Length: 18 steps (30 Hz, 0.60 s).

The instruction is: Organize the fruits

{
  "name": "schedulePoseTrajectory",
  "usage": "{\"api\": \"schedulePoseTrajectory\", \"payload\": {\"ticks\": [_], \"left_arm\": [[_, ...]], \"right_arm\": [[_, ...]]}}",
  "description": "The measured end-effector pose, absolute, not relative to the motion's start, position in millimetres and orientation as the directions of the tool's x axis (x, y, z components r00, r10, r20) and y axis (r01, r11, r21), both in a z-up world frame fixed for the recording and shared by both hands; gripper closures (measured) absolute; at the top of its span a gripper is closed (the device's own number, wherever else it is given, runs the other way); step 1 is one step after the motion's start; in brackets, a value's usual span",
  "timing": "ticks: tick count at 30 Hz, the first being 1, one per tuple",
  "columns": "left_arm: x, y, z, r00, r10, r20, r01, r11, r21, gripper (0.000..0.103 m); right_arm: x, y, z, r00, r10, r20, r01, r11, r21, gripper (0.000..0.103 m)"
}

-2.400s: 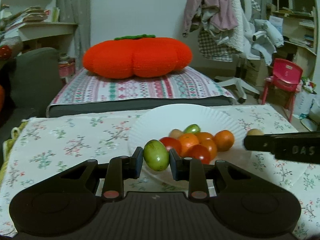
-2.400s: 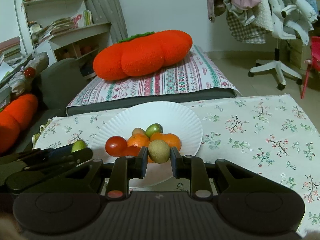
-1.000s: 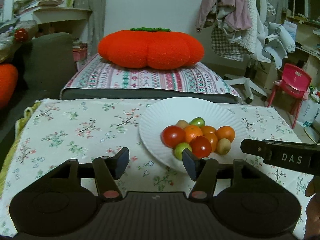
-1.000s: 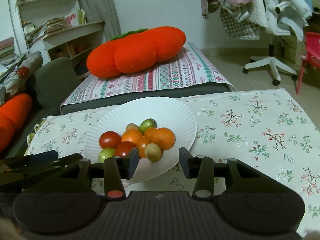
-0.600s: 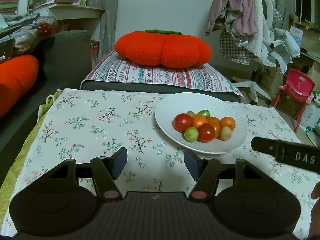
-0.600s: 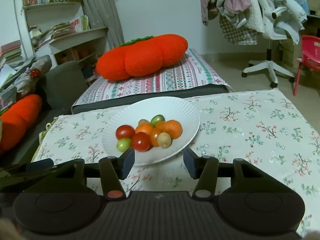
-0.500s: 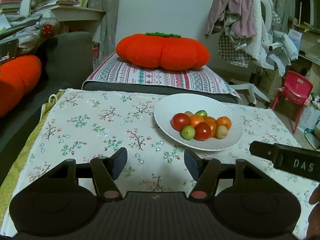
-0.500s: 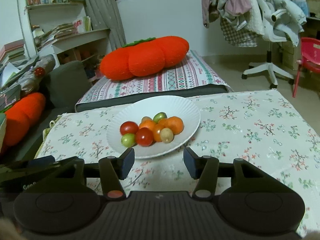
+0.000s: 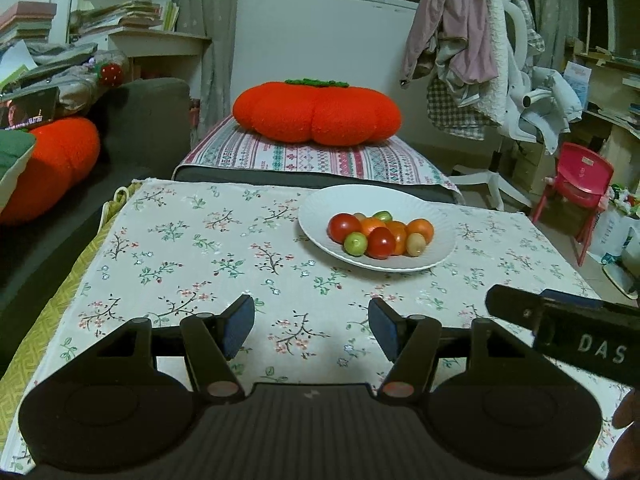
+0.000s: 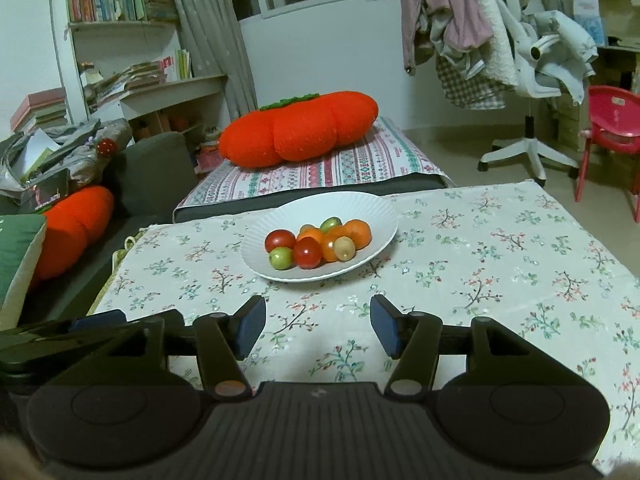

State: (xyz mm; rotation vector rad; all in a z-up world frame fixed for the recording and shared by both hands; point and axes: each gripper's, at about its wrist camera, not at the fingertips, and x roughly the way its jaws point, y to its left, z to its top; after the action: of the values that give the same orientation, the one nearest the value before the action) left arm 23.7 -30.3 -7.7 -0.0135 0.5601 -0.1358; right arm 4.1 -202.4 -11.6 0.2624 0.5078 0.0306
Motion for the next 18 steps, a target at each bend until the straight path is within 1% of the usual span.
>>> {"api": "schedulePoseTrajectory", "payload": {"ticks": [7,10,18], "left_arm": [[15.7,-36.4,-8.0,0.850,-0.119,-0.513,0.124,0.992,-0.025,0.045],[16.1,-37.8,-9.4,0.852,-0.112,-0.511,0.122,0.992,-0.014,0.045],[14.5,-38.9,-10.5,0.853,-0.104,-0.511,0.117,0.993,-0.008,0.040]], "right_arm": [[-1.0,-198.8,-13.6,0.880,0.070,-0.470,0.042,0.974,0.224,0.046],[-1.5,-202.1,-13.6,0.882,0.071,-0.466,0.049,0.969,0.241,0.044],[-1.9,-200.7,-16.4,0.881,0.067,-0.468,0.045,0.974,0.224,0.042]]}}
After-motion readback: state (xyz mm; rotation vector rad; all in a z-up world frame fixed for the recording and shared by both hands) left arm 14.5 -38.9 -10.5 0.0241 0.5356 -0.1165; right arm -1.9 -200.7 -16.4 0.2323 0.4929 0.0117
